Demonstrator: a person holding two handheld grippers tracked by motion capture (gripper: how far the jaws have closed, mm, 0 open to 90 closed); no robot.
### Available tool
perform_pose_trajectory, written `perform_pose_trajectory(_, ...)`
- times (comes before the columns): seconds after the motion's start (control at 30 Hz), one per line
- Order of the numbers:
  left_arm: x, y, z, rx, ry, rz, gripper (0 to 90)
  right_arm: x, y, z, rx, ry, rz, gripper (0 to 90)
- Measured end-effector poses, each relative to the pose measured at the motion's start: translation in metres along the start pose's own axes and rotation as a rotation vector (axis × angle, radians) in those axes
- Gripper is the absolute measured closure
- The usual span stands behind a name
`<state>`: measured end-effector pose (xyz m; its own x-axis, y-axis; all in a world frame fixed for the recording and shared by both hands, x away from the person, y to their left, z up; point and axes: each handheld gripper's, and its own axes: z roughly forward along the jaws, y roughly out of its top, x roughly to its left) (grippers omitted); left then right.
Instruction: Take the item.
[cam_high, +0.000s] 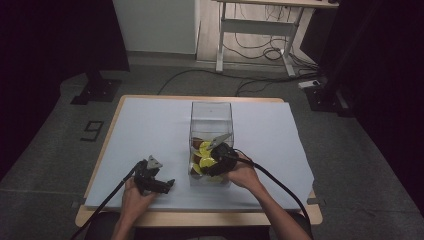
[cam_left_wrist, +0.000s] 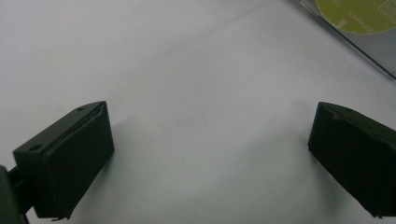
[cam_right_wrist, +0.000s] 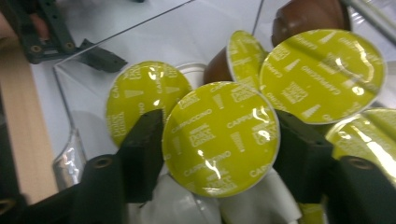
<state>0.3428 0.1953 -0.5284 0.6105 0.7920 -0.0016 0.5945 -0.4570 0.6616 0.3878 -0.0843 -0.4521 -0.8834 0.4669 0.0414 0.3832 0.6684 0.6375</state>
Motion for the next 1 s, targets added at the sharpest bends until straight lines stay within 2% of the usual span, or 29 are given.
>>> perform_pose_trajectory(0.3,0.000,0.000,0.000,0.000,0.000,0.000,0.0,0.002,0.001,-0.003,0.005,-0.016,0.011,39.9)
perform_pose_trajectory(0.77,0.000,0.000,0.000,-0.001,0.000,0.001,0.0,0.001,0.005,-0.025,-0.053,-0.027,0.011,39.9)
perform_pose_trajectory(1.0,0.000,0.000,0.000,-0.001,0.000,0.001,0.0,0.000,0.006,-0.034,-0.064,-0.038,0.006,39.9)
